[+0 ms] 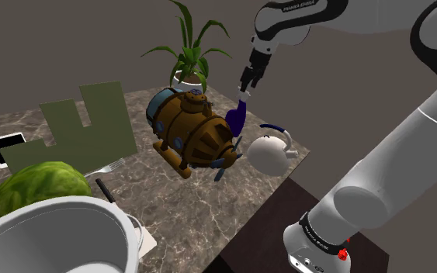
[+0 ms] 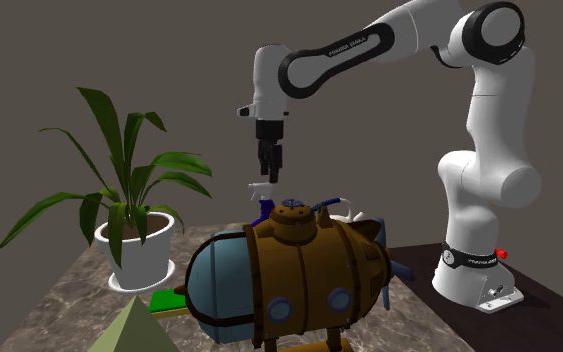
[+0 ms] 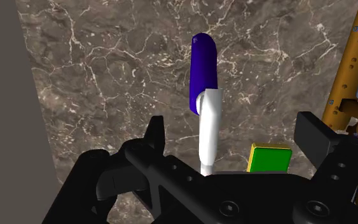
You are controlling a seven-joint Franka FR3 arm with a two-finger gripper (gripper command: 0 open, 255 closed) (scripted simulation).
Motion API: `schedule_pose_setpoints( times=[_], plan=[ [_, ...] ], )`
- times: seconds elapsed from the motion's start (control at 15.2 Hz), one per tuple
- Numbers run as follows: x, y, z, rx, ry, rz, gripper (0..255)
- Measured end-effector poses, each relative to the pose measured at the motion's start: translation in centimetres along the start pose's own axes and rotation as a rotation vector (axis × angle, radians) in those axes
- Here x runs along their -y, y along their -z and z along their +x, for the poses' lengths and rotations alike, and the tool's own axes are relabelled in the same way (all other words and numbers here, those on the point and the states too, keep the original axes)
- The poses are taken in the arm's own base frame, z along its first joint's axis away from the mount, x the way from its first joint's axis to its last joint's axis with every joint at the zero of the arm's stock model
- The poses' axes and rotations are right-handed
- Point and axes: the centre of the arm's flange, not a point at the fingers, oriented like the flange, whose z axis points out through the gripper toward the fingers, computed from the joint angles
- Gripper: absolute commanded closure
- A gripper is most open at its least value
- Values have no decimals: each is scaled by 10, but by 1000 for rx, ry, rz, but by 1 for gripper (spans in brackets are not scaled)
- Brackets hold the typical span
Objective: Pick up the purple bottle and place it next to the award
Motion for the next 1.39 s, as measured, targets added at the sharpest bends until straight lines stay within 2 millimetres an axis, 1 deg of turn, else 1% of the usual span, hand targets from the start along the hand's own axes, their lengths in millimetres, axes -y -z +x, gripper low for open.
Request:
schedule_pose_setpoints(
  times=[0.2,0.59,0.99,1.06,1.39],
  plan=[
    [-10,-12,7,-2,1,-4,0],
    [-10,-43,7,-2,2,-4,0],
    [-9,-47,7,-3,2,-4,0],
    [-9,-47,7,-3,2,-4,255],
    [-9,-47,7,-3,2,-5,255]
  ],
)
